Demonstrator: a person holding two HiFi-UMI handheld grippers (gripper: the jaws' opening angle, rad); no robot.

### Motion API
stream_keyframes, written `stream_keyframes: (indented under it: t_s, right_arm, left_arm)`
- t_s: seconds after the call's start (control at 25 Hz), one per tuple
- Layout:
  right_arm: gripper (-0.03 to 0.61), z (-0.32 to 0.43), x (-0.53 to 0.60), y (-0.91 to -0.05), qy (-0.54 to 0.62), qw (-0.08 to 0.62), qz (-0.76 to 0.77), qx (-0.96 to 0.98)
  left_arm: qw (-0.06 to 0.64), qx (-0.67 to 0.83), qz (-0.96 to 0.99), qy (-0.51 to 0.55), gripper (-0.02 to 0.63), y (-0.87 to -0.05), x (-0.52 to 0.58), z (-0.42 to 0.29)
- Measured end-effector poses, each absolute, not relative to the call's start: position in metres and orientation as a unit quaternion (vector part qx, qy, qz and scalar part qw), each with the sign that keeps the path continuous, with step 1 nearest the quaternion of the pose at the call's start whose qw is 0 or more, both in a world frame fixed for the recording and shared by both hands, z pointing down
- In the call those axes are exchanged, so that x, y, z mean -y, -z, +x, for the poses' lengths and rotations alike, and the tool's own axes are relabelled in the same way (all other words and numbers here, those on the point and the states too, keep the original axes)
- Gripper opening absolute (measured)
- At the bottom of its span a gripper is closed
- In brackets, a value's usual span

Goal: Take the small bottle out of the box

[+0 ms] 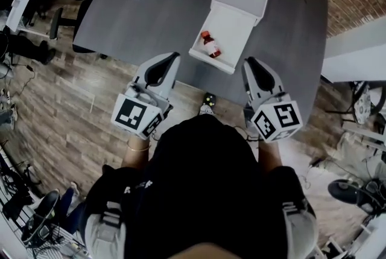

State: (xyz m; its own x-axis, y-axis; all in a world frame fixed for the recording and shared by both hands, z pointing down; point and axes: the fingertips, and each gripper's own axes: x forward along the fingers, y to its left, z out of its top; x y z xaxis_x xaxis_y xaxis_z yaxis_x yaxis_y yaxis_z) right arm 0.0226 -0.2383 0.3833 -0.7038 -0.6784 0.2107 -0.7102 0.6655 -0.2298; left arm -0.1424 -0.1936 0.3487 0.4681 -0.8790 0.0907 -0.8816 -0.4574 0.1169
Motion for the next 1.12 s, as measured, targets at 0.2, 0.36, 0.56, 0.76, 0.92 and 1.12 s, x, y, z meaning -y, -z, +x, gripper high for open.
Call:
stream_keyframes:
  t_s: [0.2,0.36,0.56,0.76,0.92,1.12]
  right_arm:
    - [0.069,0.020,0.255,-0.405,-0.164,0.071,0.371,0.911]
    - [0.080,0.017,0.267,-0.416,-0.173,0.085,0.362,0.912]
    - [0.100,0.007,0.275,-0.430,-0.177,0.105,0.347,0.915]
    - [0.123,-0.013,0.285,-0.447,-0.192,0.131,0.341,0.911]
    - [0.147,-0.034,0.295,-0.461,-0.202,0.157,0.343,0.904]
    - [0.170,-0.056,0.304,-0.486,-0.206,0.214,0.355,0.886]
  left_arm:
    - [0.084,0.511,0.855,-0.016,0.000,-0.363,0.217,-0.135]
    - [0.092,0.513,0.853,-0.020,0.000,-0.371,0.235,-0.135]
    - [0.099,0.508,0.856,-0.023,0.000,-0.381,0.252,-0.136]
    - [0.113,0.496,0.860,-0.029,0.000,-0.394,0.271,-0.142]
    - [0.114,0.479,0.870,-0.044,0.000,-0.401,0.291,-0.152]
    - [0.109,0.442,0.888,-0.067,0.000,-0.406,0.309,-0.167]
